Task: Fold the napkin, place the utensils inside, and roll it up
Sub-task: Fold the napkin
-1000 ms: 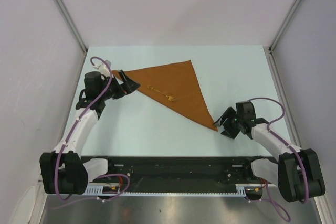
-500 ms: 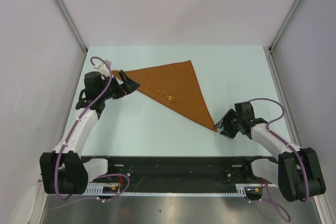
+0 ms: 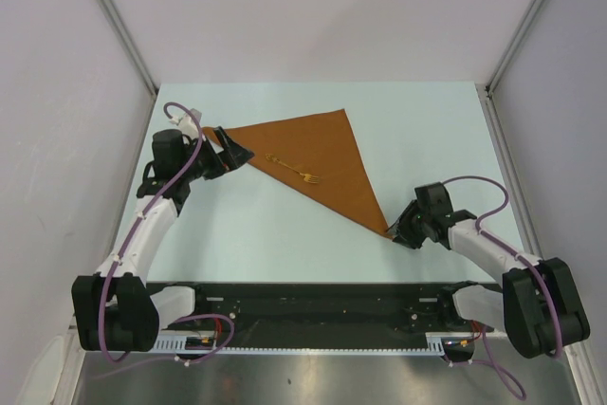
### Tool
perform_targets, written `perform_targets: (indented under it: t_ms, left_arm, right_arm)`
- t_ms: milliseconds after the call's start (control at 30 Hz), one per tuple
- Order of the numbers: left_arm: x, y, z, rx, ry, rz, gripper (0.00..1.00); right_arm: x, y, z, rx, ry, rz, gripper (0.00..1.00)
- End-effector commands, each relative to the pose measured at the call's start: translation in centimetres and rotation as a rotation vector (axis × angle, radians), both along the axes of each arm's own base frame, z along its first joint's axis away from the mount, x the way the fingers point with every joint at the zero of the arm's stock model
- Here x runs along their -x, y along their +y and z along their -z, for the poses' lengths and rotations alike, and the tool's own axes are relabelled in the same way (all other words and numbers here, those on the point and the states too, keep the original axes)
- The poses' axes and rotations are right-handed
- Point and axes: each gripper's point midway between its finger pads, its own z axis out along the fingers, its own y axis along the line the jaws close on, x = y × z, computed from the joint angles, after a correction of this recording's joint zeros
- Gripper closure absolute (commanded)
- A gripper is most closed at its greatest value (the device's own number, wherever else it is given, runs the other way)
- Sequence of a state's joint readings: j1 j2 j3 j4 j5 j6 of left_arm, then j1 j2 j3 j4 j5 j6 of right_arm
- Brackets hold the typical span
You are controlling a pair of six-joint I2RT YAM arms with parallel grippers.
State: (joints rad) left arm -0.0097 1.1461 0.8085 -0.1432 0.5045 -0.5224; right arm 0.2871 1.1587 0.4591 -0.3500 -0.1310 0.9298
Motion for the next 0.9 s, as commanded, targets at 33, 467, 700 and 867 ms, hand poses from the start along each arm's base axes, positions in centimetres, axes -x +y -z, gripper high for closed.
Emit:
perform_targets:
  t_ms: [33,467,700,867]
  left_arm:
    - [-0.2,-0.3,-1.6,0.019,-0.059,0.021,0.0]
    - [-0.1,-0.3,-1.7,0.024,-0.062,0.023,0.0]
    - [-0.2,-0.4,-1.6,0.027,-0.058,0.027,0.0]
    - [-0.2,-0.4,-1.6,0.029,-0.057,0.027,0.0]
  right_arm:
    - [2.1,-2.0,2.2,0.124,0.104,0.035,0.62]
    - [2.0,-1.9,3.4,0.19,0.124,0.003,0.8]
    - [1.4,-2.5,2.2,0.275,0.095,-0.037,0.97]
    - [-0.8,-2.8,-1.4,0.351,0.019,-0.064,1.0]
